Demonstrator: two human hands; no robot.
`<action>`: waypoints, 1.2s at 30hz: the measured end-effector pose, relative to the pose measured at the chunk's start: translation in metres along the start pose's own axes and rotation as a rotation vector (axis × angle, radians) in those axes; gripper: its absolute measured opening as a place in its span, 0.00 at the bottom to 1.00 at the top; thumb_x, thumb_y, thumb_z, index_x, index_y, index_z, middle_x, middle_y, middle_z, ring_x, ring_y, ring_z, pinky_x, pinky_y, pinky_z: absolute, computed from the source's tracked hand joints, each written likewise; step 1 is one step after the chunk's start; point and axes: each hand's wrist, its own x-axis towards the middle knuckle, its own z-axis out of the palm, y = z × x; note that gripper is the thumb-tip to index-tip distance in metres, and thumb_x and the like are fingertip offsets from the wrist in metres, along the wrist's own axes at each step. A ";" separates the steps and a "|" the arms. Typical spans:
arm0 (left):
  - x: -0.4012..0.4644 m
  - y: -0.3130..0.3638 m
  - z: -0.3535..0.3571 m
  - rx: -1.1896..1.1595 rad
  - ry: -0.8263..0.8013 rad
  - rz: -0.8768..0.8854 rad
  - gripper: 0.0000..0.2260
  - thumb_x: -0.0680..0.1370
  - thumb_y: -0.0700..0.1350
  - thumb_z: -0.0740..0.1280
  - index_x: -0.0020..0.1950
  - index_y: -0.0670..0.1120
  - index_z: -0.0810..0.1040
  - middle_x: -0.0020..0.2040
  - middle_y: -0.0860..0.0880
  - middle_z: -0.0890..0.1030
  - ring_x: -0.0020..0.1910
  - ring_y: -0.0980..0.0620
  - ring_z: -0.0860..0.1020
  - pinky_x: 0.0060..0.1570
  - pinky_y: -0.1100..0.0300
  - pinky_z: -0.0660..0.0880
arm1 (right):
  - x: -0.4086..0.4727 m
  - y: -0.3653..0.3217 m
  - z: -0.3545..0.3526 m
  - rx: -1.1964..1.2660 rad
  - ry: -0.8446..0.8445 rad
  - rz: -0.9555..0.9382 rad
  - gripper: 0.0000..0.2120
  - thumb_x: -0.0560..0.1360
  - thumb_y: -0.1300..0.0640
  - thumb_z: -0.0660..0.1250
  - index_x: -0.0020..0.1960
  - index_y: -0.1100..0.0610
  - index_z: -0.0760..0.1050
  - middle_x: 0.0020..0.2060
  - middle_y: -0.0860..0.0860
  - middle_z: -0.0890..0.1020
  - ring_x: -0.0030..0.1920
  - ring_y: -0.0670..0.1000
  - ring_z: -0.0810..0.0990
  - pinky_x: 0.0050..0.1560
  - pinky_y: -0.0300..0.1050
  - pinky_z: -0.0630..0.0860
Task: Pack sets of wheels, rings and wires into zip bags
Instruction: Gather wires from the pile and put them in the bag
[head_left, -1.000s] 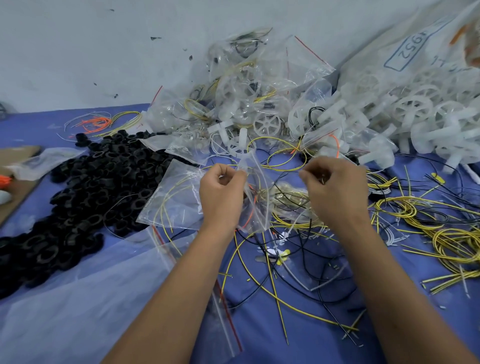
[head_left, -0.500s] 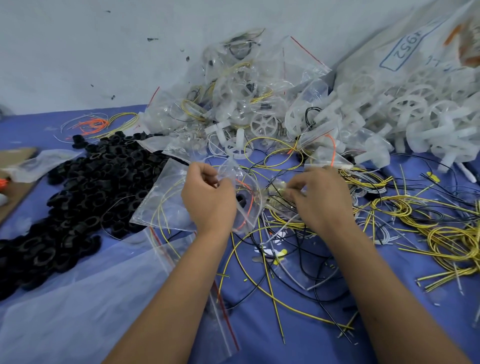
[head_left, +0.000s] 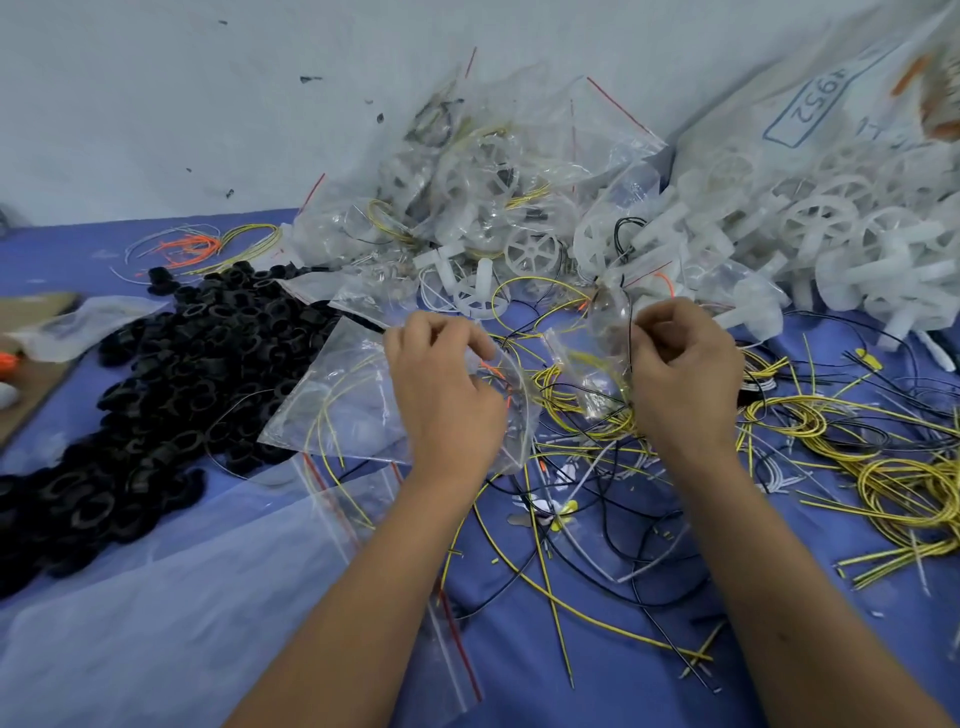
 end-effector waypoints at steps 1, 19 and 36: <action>0.000 0.001 0.001 -0.006 -0.011 0.025 0.20 0.60 0.26 0.59 0.41 0.47 0.78 0.49 0.48 0.74 0.51 0.48 0.68 0.50 0.68 0.60 | 0.000 0.000 0.000 0.011 -0.013 0.003 0.05 0.77 0.61 0.69 0.44 0.54 0.77 0.35 0.49 0.82 0.33 0.43 0.77 0.38 0.38 0.72; -0.002 0.001 0.012 -0.414 -0.319 -0.270 0.11 0.74 0.42 0.76 0.40 0.48 0.74 0.38 0.54 0.77 0.37 0.57 0.75 0.39 0.67 0.69 | -0.004 -0.006 0.003 0.115 -0.125 0.115 0.03 0.80 0.62 0.67 0.47 0.57 0.77 0.36 0.50 0.86 0.36 0.49 0.85 0.34 0.40 0.80; 0.008 0.019 0.003 -0.829 -0.140 -0.435 0.11 0.78 0.43 0.75 0.44 0.40 0.75 0.32 0.44 0.79 0.31 0.50 0.76 0.36 0.55 0.75 | -0.011 -0.014 0.007 0.251 -0.503 -0.127 0.14 0.79 0.56 0.71 0.65 0.50 0.78 0.31 0.42 0.73 0.31 0.45 0.72 0.31 0.44 0.75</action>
